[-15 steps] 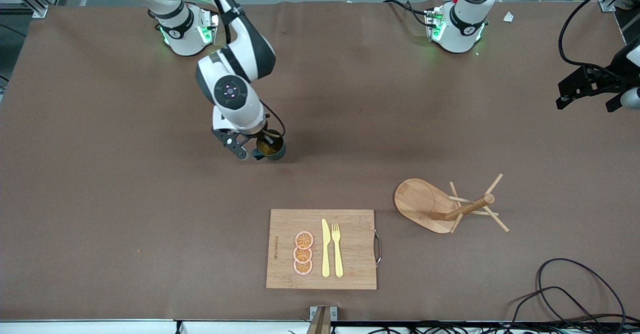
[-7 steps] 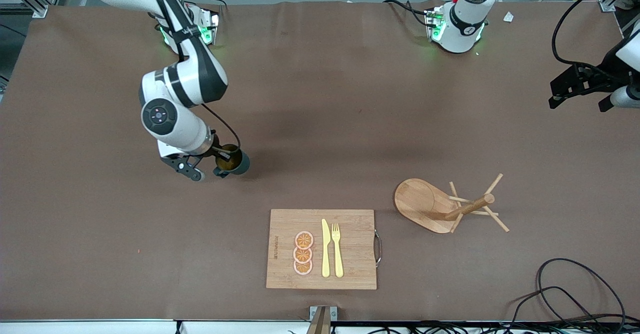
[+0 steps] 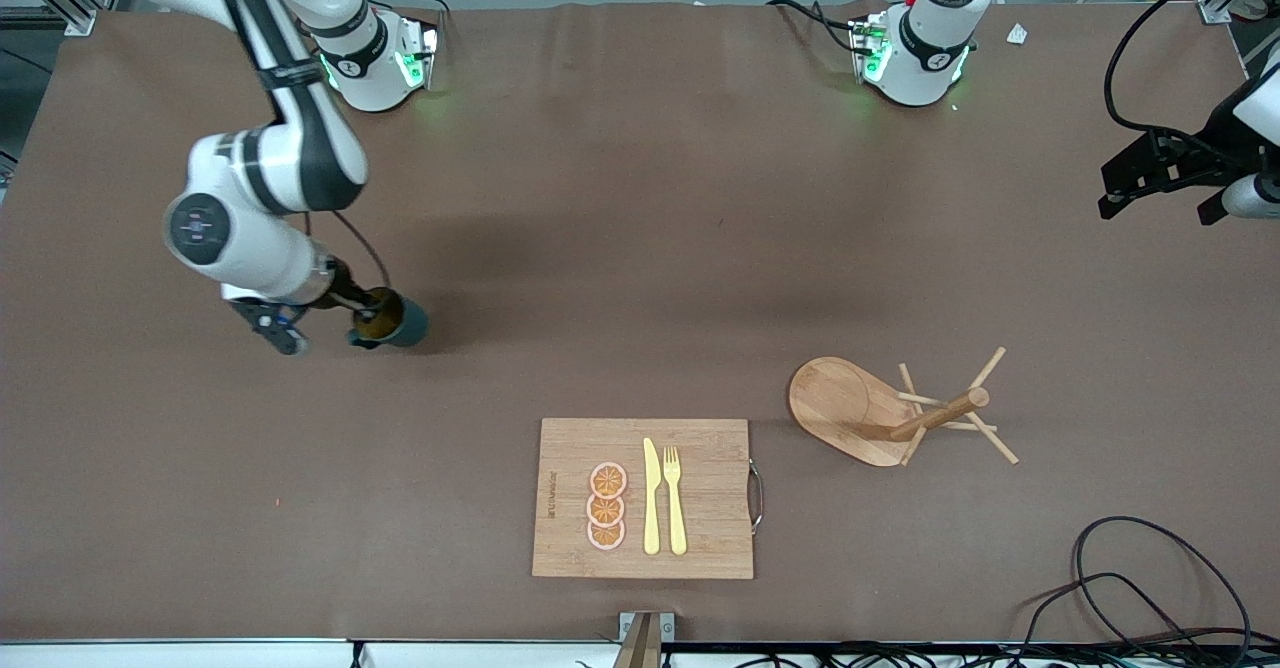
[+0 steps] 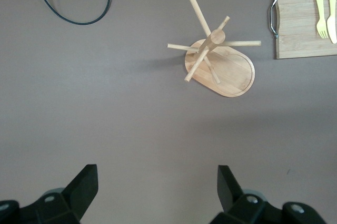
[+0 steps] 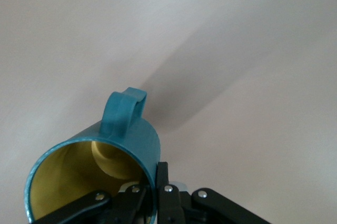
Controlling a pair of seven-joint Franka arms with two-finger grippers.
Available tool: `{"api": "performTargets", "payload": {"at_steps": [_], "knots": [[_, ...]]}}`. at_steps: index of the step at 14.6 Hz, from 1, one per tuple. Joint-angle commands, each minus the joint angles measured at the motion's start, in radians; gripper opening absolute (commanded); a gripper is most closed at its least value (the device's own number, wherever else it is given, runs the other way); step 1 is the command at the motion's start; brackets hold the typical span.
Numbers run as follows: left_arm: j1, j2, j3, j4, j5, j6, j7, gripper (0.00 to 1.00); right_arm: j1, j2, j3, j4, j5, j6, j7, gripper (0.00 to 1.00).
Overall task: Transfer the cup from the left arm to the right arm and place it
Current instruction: 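Carry the mug with the right gripper away from the stand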
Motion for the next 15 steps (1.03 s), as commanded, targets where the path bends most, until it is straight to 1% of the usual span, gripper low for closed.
{"api": "performTargets", "payload": {"at_steps": [1, 3, 4, 6, 7, 9, 10, 11, 15], "knots": [[0.001, 0.018, -0.002, 0.015, 0.002, -0.001, -0.001, 1.00, -0.092, -0.076, 0.021, -0.097, -0.010, 0.031, 0.000, 0.00], [-0.007, 0.024, -0.005, 0.015, 0.002, -0.001, -0.007, 1.00, -0.129, -0.065, 0.013, -0.097, -0.013, 0.034, 0.000, 0.00], [-0.007, 0.024, -0.005, 0.015, 0.002, -0.001, -0.007, 1.00, -0.165, -0.062, 0.013, -0.097, -0.015, 0.034, 0.000, 0.00], [-0.007, 0.023, -0.006, 0.017, 0.000, -0.001, -0.005, 1.00, -0.191, -0.057, 0.011, -0.105, -0.015, 0.035, 0.003, 0.00], [-0.001, 0.021, -0.006, 0.018, 0.000, -0.001, -0.001, 1.00, -0.214, -0.054, 0.011, -0.129, -0.015, 0.067, 0.001, 0.00], [0.007, 0.023, -0.005, 0.050, 0.000, -0.001, 0.005, 1.00, -0.234, -0.050, 0.011, -0.239, -0.015, 0.251, -0.002, 0.00], [0.008, 0.023, -0.002, 0.053, -0.004, -0.002, 0.010, 1.00, -0.234, -0.025, 0.010, -0.278, -0.017, 0.334, 0.000, 0.00], [0.011, 0.021, 0.000, 0.053, -0.007, -0.007, 0.011, 1.00, -0.235, -0.016, 0.007, -0.290, -0.017, 0.351, 0.004, 0.00], [0.005, 0.034, 0.000, 0.049, -0.006, -0.016, 0.002, 1.00, -0.260, -0.036, -0.007, -0.307, -0.017, 0.353, 0.012, 0.01]]}}
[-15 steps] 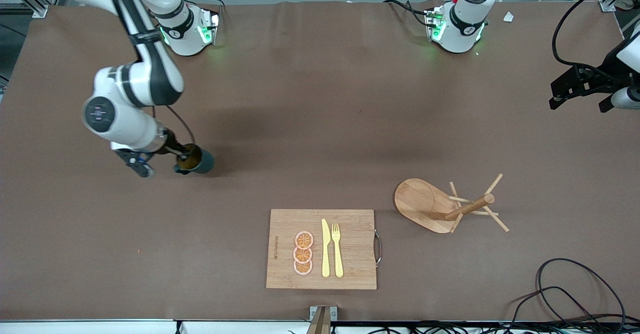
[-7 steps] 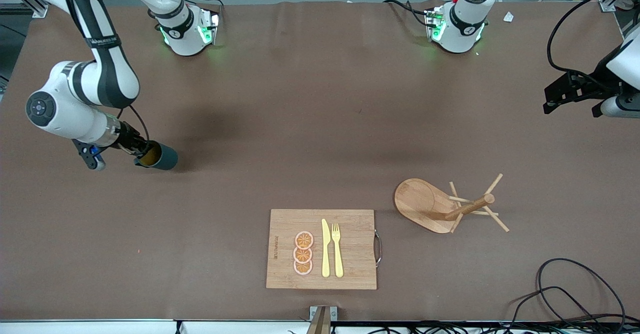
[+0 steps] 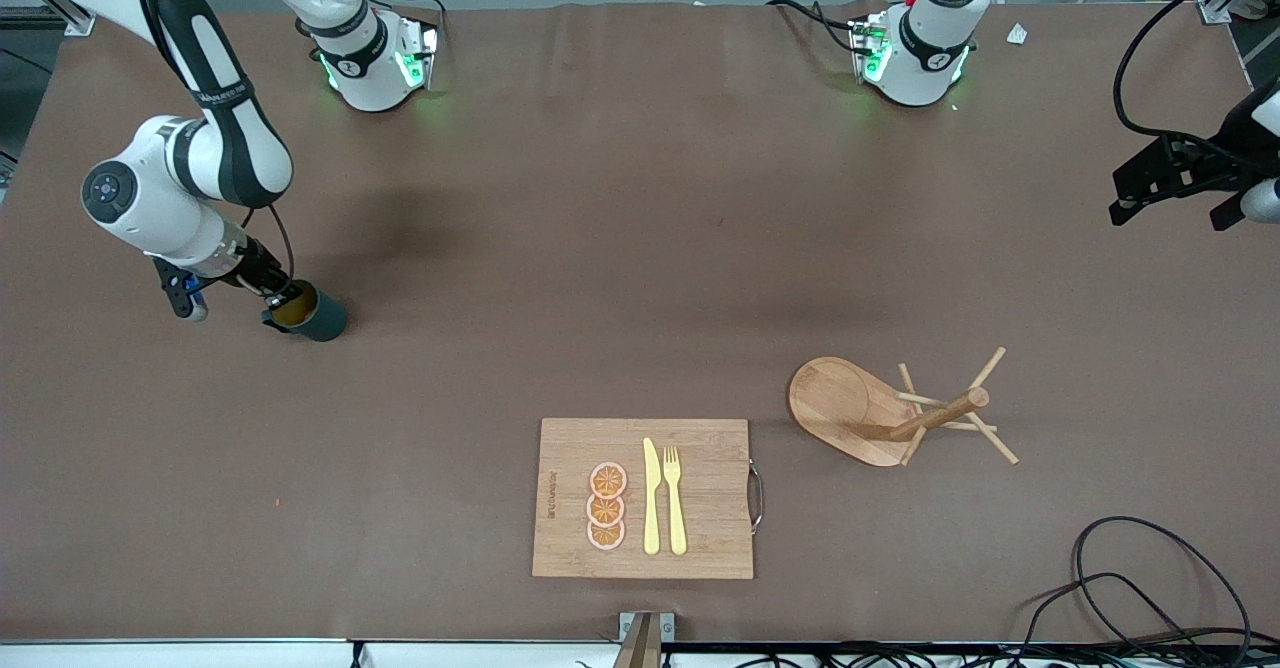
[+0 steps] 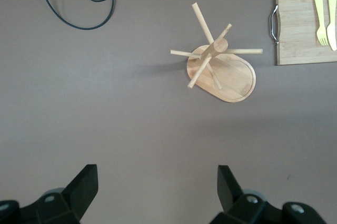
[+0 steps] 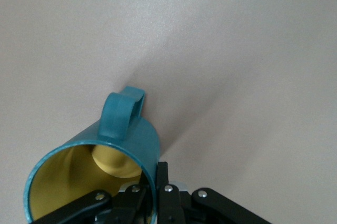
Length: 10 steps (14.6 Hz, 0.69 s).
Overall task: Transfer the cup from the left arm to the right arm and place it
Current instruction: 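Carry the mug with the right gripper away from the stand, then set the mug down, open the right gripper and lift away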
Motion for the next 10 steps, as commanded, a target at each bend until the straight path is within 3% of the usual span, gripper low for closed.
{"api": "performTargets", "payload": {"at_steps": [1, 10], "knots": [[-0.003, 0.009, 0.000, 0.013, -0.003, -0.012, 0.005, 1.00, -0.042, -0.017, -0.004, -0.041, -0.011, 0.024, 0.015, 0.01], [-0.023, 0.020, -0.020, 0.010, 0.003, -0.048, -0.004, 1.00, -0.069, -0.020, -0.021, -0.028, -0.085, 0.029, 0.155, 0.01]]}}
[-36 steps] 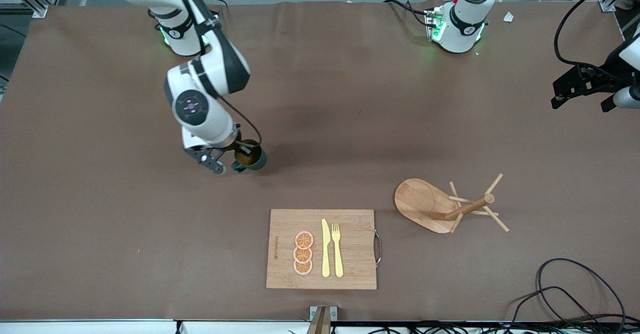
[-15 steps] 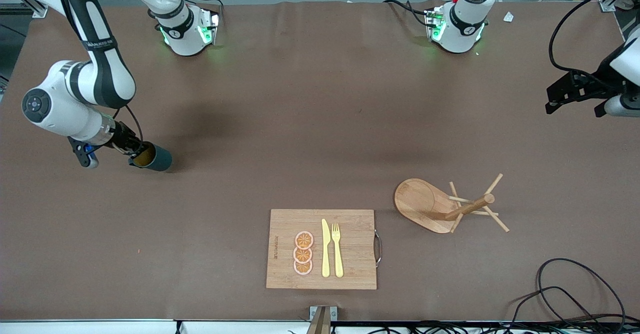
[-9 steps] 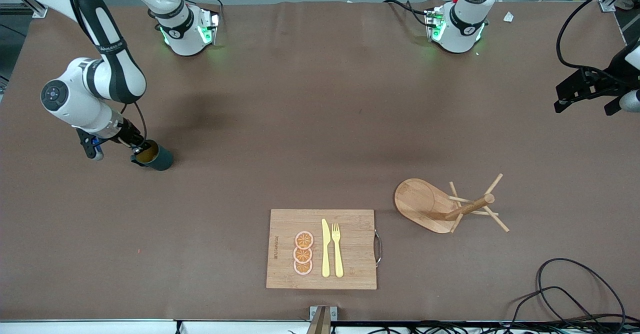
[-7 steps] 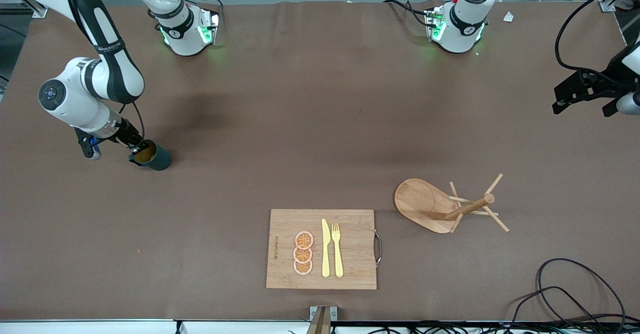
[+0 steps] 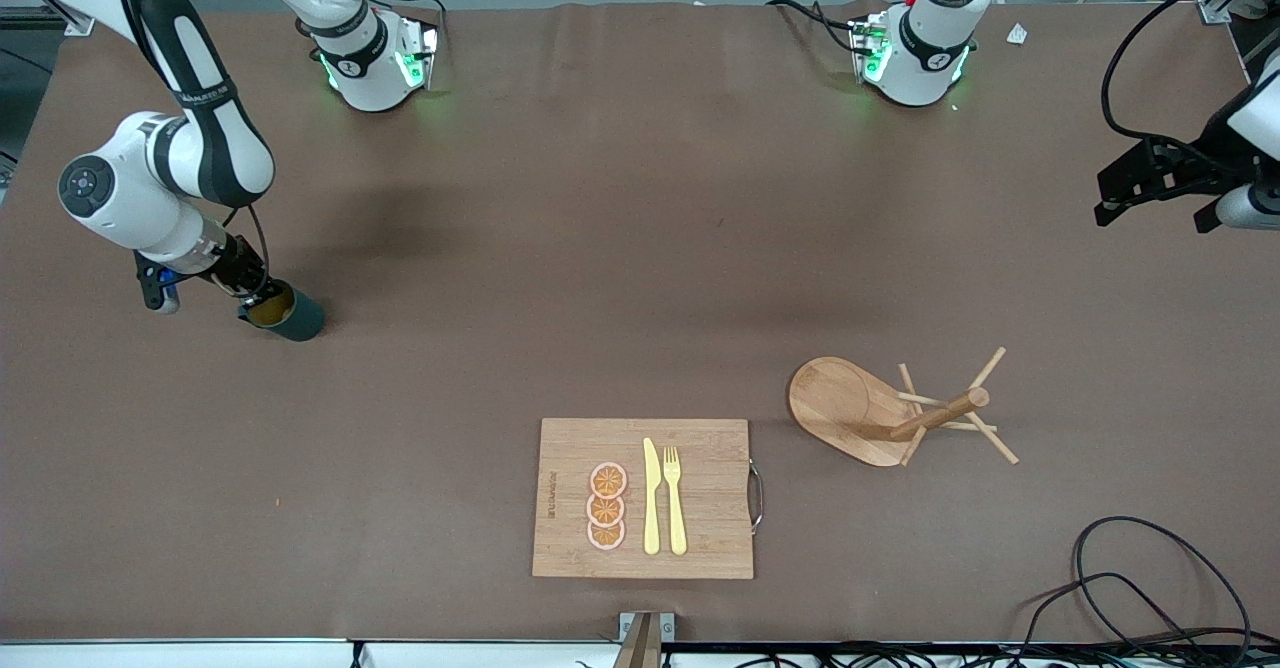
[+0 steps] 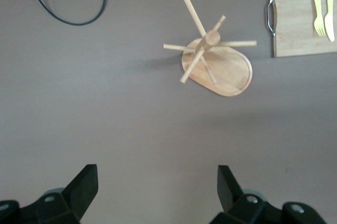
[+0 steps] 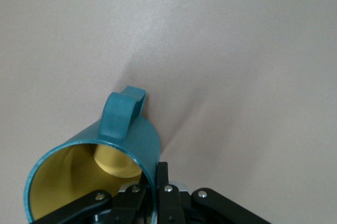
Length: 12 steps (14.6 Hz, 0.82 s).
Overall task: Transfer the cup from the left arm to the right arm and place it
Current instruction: 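Set the mug down, open the right gripper and lift away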
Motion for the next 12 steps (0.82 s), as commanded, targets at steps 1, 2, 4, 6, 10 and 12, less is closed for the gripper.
{"api": "performTargets", "payload": {"at_steps": [1, 2, 4, 6, 10, 12], "knots": [[-0.020, 0.026, -0.002, 0.016, 0.005, -0.023, -0.004, 1.00, -0.038, -0.018, 0.003, -0.023, -0.046, 0.016, 0.036, 0.08], [-0.016, 0.027, -0.002, 0.019, 0.013, -0.023, 0.005, 1.00, -0.046, -0.016, 0.005, -0.016, -0.051, 0.019, 0.038, 0.20], [-0.023, 0.033, -0.004, 0.024, 0.014, -0.019, -0.004, 1.00, -0.057, -0.016, 0.005, -0.016, -0.054, 0.021, 0.035, 0.68], [-0.023, 0.033, -0.004, 0.031, 0.010, -0.013, -0.007, 1.00, -0.060, -0.019, 0.005, -0.014, -0.054, 0.018, 0.029, 0.97], [-0.006, 0.036, -0.002, 0.030, 0.017, -0.007, -0.007, 1.00, -0.061, -0.054, 0.005, 0.027, -0.054, -0.078, -0.017, 1.00], [-0.002, 0.047, 0.005, 0.030, 0.016, -0.007, 0.007, 1.00, -0.095, -0.079, 0.003, 0.064, -0.051, -0.132, -0.111, 1.00]]}}
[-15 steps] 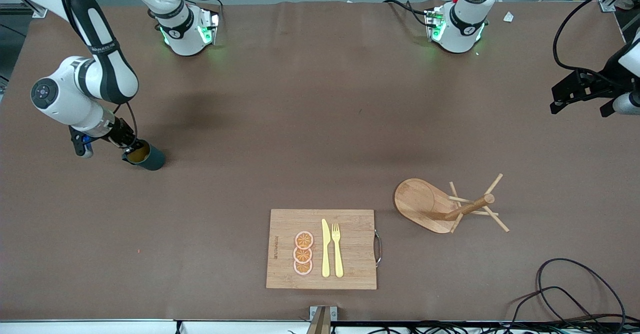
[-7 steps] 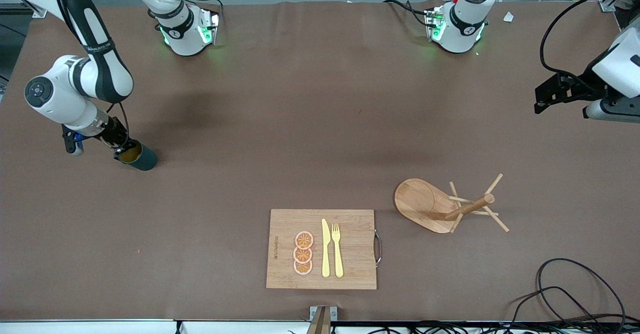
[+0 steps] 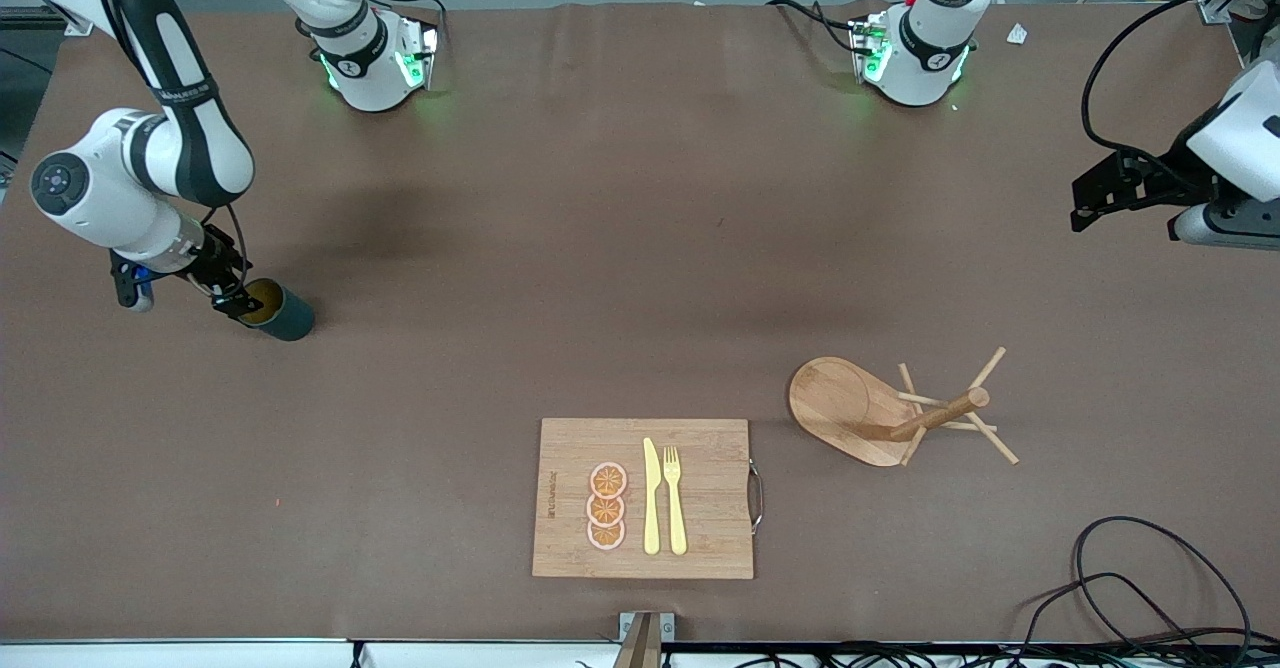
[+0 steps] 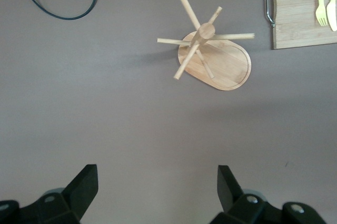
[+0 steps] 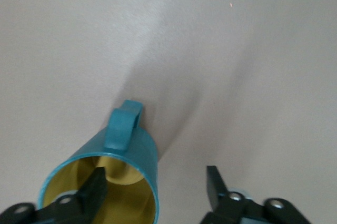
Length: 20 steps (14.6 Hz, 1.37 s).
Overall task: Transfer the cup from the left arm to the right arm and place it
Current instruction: 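Set the mug down, open the right gripper and lift away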
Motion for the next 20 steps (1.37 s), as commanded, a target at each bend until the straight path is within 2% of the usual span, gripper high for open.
{"api": "performTargets", "payload": {"at_steps": [1, 6, 8, 11, 13, 15, 20], "knots": [[0.007, 0.017, 0.002, 0.023, 0.008, -0.003, 0.002, 1.00, -0.050, -0.079, 0.008, 0.024, -0.012, -0.090, -0.141, 1.00], [0.007, 0.017, 0.004, 0.023, -0.027, -0.003, -0.007, 1.00, -0.130, -0.199, 0.005, 0.027, -0.012, -0.175, -0.720, 1.00], [0.004, 0.017, 0.004, 0.023, -0.023, -0.003, -0.010, 1.00, -0.133, -0.227, 0.006, 0.069, -0.012, -0.242, -0.895, 1.00], [0.004, 0.019, 0.008, 0.025, -0.017, 0.002, -0.009, 1.00, -0.121, -0.219, 0.014, 0.267, -0.016, -0.476, -0.960, 1.00], [-0.001, 0.020, 0.005, 0.032, -0.020, 0.034, -0.007, 1.00, -0.072, -0.216, 0.015, 0.408, -0.048, -0.641, -0.983, 1.00], [-0.007, 0.023, 0.005, 0.043, -0.021, 0.034, -0.012, 1.00, -0.018, -0.216, 0.015, 0.497, -0.078, -0.737, -0.991, 1.00], [-0.007, 0.022, -0.002, 0.043, -0.015, 0.034, -0.055, 1.00, 0.042, -0.209, 0.017, 0.683, -0.075, -0.939, -1.020, 1.00]]}}
